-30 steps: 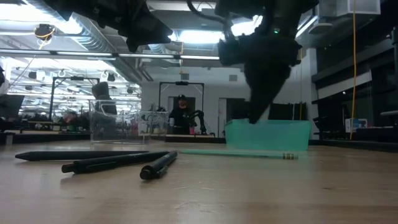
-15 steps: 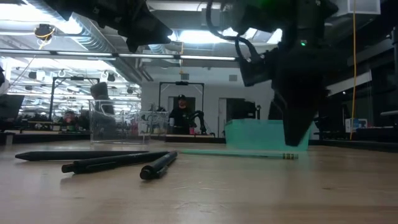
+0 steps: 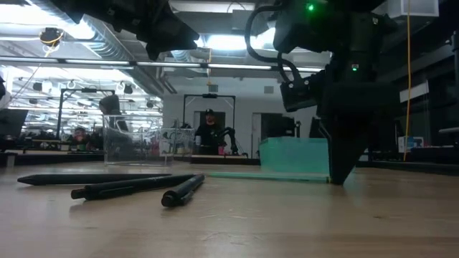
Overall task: Sort pens & pencils
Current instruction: Put the blue pencil into the blue bin
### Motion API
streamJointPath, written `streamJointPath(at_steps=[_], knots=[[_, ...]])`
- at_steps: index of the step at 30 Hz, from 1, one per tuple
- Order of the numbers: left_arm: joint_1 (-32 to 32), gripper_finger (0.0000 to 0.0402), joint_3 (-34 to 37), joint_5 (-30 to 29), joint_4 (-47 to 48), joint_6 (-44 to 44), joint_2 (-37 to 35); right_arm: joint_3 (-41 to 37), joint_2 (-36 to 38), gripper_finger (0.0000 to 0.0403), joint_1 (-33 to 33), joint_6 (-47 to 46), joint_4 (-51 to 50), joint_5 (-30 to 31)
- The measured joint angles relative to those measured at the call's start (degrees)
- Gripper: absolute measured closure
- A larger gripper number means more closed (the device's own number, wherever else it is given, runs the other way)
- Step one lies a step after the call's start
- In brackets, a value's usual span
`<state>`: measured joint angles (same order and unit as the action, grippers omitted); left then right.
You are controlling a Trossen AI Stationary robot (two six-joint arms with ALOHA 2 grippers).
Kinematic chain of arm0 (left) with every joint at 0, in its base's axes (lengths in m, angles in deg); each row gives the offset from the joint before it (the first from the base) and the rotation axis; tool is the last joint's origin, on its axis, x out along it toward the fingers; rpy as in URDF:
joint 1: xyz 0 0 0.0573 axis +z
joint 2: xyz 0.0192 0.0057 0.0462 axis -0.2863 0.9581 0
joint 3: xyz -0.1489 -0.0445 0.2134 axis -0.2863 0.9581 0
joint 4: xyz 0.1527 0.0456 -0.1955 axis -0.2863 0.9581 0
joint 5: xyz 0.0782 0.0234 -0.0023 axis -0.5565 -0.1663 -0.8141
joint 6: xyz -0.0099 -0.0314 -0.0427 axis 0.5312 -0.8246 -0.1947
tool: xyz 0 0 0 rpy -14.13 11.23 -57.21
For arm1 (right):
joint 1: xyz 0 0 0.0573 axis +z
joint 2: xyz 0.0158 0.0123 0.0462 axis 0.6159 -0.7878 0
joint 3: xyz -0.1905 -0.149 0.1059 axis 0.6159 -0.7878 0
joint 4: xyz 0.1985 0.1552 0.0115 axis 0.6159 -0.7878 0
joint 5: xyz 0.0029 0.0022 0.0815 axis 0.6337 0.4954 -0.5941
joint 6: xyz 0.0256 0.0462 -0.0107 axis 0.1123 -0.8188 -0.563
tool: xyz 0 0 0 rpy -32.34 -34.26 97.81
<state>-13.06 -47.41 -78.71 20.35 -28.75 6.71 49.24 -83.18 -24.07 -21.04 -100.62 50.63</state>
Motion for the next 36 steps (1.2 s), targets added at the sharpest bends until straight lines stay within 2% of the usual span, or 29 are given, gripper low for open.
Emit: streamJointPath(at_steps=[7,17,30,36], knots=[[0.02,0.0281,0.00,0.00,-0.05,-0.03,0.00,-0.07,-0.11,0.0384,-0.01,0.27,0.15,1.19],[0.02,0.0281,0.00,0.00,-0.04,-0.07,0.00,0.00,1.76,0.0392,0.02,-1.30,-0.37,1.39],[0.04,0.0281,0.00,0.00,0.07,-0.09,0.00,0.07,10.61,0.0401,0.10,-2.84,-3.74,5.16],[0.04,0.0281,0.00,0.00,0.11,-0.09,0.00,0.07,10.07,0.0401,0.51,-1.59,3.25,5.64]])
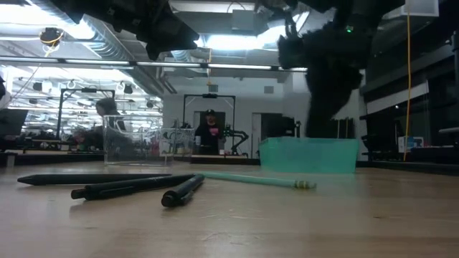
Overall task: Sort pens & pencils
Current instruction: Put the blue pencil into the blue bin
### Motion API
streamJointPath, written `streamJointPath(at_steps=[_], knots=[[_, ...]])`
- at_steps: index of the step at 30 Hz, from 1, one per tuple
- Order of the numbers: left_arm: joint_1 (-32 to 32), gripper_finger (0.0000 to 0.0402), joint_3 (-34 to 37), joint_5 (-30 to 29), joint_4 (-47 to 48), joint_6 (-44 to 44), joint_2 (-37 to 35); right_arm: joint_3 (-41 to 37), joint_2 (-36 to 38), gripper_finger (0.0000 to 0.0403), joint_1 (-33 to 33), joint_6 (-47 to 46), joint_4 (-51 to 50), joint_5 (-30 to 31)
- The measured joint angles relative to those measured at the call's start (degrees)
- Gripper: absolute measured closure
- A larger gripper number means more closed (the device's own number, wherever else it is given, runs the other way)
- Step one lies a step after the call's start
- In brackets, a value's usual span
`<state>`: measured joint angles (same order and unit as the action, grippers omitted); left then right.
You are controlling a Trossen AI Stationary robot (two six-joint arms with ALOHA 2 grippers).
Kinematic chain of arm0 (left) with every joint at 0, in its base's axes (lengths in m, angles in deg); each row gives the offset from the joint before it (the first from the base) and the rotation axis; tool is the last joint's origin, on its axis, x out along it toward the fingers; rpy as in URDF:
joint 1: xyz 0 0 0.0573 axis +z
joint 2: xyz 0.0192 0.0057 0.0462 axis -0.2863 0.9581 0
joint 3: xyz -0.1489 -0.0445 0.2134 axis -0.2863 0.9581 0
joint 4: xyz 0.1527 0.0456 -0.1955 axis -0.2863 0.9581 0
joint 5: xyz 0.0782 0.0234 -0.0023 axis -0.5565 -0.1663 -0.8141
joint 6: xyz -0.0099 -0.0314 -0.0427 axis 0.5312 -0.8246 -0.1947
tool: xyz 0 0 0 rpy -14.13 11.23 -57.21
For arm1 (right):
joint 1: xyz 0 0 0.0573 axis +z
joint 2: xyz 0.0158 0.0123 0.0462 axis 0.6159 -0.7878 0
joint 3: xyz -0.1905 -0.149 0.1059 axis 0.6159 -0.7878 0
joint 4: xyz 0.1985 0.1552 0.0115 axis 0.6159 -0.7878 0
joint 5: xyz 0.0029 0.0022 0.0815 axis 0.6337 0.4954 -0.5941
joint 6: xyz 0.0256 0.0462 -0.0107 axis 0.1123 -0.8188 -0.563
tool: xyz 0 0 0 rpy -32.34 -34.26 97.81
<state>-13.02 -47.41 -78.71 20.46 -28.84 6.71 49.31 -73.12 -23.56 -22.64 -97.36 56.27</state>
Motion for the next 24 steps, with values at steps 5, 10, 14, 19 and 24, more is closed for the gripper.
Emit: streamJointPath(at_steps=[5,10,14,19,24], knots=[[0.00,0.0281,0.00,0.00,0.01,0.00,0.00,0.07,-2.49,0.0397,1.98,7.10,13.35,-2.59],[0.00,0.0281,0.00,0.00,-0.02,0.00,0.00,0.07,-6.19,0.0381,2.78,4.09,20.10,-3.67],[0.00,0.0281,0.00,0.00,-0.40,0.00,0.00,0.07,-8.15,0.0335,2.76,1.86,25.62,-4.73],[0.00,0.0281,0.00,0.00,-0.42,0.00,0.00,0.09,-10.20,0.0263,2.76,2.77,27.77,-3.61],[0.00,0.0281,0.00,0.00,-0.72,0.03,0.00,0.11,-11.04,0.0204,2.80,3.10,27.43,1.42]])
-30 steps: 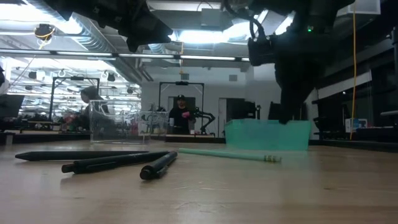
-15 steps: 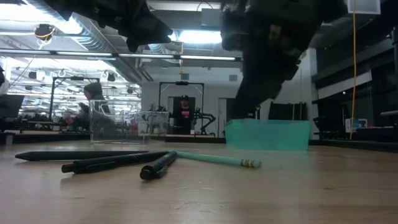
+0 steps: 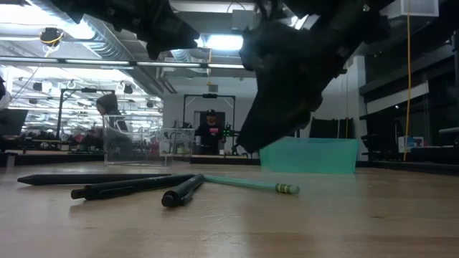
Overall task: Sort pens & pencils
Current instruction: Put the blue pencil into the blue bin
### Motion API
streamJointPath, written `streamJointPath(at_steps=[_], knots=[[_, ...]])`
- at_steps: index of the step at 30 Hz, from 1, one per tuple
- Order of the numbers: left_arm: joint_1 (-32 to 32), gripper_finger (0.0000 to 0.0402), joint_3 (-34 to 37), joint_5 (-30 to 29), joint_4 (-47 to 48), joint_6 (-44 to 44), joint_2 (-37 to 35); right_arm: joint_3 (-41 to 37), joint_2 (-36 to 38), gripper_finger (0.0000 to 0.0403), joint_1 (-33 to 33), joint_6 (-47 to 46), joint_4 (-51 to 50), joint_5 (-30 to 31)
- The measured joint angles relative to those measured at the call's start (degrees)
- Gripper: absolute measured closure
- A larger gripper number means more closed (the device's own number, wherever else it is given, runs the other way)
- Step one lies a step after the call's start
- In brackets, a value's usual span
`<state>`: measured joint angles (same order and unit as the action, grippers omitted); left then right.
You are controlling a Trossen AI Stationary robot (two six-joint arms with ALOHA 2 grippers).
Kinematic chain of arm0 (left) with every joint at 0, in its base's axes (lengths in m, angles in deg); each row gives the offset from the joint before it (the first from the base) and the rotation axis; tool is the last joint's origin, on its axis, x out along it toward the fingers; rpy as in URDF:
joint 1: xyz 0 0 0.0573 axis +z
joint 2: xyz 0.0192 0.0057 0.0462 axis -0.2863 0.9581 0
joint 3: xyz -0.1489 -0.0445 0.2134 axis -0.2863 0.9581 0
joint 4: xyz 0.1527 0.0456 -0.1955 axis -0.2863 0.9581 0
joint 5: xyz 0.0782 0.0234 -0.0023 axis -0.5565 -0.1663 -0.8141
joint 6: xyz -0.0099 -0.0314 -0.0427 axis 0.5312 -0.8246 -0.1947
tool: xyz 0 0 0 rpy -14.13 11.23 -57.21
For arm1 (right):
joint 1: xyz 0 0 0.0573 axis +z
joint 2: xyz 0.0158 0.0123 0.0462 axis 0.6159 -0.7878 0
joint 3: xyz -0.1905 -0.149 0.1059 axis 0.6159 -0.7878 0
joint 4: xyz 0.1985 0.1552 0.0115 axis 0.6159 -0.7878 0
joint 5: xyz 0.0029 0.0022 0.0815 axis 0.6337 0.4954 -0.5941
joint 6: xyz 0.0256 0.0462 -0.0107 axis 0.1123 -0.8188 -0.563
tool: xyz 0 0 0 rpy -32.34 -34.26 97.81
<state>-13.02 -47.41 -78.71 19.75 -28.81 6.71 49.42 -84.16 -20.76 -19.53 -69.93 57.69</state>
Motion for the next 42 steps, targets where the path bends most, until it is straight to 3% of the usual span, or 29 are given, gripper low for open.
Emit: streamJointPath(at_steps=[5,11,17,24,34,42], knots=[[-0.02,0.0281,0.00,0.00,-0.62,0.06,0.00,0.54,-3.39,0.0173,0.47,0.18,2.02,-0.10],[0.00,0.0281,0.00,0.00,-0.59,0.06,0.00,5.38,-7.73,0.0169,0.57,2.21,0.44,0.08],[-0.01,0.0281,0.00,0.00,-0.57,0.06,0.00,7.17,-8.86,0.0169,0.64,1.58,-7.63,3.86],[-0.01,0.0281,0.00,0.00,-0.48,0.03,0.00,7.45,-8.21,0.0182,0.07,-5.23,-20.81,3.92],[0.00,0.0281,0.00,0.00,-0.33,-1.14,0.00,7.39,-7.38,0.0198,-1.36,-4.54,-24.83,1.52],[-0.02,0.0281,0.00,0.00,-0.32,-1.14,0.00,6.95,-6.76,0.0198,-5.03,-3.40,-23.12,-3.85]])
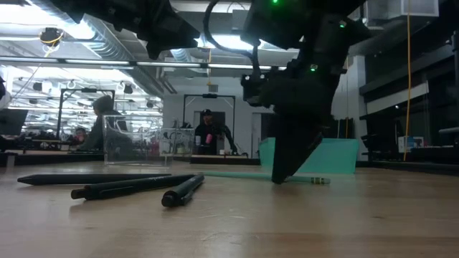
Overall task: Sort pens & pencils
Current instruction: Put the blue pencil into the blue bin
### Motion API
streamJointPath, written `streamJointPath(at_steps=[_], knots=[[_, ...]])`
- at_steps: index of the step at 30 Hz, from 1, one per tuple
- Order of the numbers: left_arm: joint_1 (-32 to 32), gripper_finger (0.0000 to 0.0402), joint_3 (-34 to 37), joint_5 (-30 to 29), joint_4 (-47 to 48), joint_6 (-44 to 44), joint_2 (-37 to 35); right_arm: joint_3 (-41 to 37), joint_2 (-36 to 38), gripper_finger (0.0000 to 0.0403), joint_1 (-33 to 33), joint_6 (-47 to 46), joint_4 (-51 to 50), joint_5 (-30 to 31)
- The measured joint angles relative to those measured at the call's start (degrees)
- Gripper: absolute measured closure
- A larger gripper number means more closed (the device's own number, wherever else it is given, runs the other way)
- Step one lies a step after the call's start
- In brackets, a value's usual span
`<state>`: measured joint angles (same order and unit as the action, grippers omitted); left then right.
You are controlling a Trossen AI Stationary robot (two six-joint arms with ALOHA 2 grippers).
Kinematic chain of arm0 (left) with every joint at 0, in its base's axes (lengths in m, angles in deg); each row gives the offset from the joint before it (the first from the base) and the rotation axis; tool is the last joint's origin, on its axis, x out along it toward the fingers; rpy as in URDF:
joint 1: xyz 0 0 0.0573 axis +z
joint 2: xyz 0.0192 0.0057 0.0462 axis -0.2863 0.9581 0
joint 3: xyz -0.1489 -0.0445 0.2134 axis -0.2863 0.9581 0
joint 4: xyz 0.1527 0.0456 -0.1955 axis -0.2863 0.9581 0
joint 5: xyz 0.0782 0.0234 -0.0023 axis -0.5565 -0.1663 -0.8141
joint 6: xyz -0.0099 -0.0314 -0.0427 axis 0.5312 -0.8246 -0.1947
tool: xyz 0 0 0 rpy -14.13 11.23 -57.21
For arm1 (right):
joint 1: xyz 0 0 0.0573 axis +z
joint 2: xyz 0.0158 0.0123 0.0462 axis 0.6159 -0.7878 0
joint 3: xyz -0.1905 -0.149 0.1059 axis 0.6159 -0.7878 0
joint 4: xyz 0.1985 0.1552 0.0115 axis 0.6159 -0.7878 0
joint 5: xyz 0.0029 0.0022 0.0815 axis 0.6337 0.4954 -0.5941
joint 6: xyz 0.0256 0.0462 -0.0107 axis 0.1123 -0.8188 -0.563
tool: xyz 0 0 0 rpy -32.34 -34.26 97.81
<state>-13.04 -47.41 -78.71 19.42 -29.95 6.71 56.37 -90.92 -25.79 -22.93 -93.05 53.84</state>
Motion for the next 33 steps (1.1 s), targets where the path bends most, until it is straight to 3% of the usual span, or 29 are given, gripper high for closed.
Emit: streamJointPath(at_steps=[9,19,33], knots=[[0.00,0.0281,0.00,0.00,-0.01,0.00,0.00,-0.11,-0.05,0.0230,-3.22,-3.62,1.04,1.72],[0.00,0.0281,0.00,0.01,0.01,0.00,0.00,-1.11,-0.27,0.0381,-3.41,0.56,1.96,5.28],[0.02,0.0281,0.00,0.00,-0.05,0.00,0.00,-2.09,3.44,0.0391,-3.67,3.91,0.00,4.52]])
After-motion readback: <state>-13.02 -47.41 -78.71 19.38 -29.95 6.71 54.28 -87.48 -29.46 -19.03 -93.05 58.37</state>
